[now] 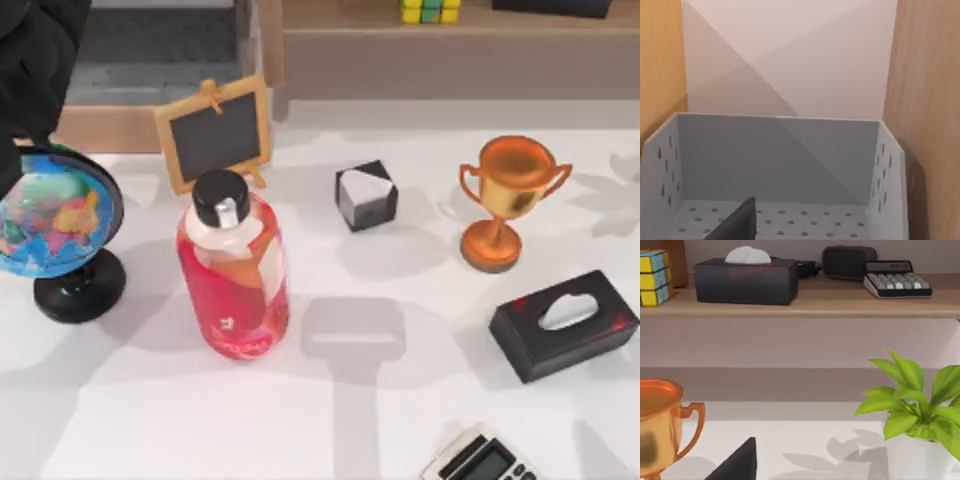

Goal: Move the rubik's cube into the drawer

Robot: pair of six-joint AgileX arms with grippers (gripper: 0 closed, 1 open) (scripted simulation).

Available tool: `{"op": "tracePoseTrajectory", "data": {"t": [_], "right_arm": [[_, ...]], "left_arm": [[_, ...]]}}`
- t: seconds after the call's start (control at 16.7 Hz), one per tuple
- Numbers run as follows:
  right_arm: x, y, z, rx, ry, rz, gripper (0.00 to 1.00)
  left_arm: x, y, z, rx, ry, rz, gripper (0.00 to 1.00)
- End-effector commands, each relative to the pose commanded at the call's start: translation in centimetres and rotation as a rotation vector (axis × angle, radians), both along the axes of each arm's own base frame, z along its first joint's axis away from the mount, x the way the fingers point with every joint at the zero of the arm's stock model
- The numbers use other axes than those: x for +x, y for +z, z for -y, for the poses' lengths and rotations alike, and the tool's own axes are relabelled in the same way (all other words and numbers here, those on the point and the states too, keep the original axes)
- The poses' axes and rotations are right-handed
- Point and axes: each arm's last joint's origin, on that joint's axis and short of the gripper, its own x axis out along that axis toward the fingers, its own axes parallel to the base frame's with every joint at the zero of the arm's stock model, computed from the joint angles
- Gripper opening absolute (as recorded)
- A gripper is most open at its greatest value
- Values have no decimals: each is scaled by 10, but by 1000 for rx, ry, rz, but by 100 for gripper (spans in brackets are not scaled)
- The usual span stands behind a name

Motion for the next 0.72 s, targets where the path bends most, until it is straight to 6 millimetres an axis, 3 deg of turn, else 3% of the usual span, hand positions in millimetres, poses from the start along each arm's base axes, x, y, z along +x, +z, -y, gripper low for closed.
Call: {"op": "tracePoseTrajectory", "data": {"t": [0.12, 0.3, 0.54, 0.72], "right_arm": [[0, 0, 0, 0, 0, 0, 100], [0, 0, 0, 0, 0, 0, 100], [0, 0, 0, 0, 0, 0, 100], [0, 0, 0, 0, 0, 0, 100]], "left_arm": [[42, -9, 48, 1, -4, -8, 100], [87, -48, 126, 12, -10, -24, 100], [111, -117, 210, 29, -9, -43, 100], [113, -160, 248, 40, 2, -55, 100]]}}
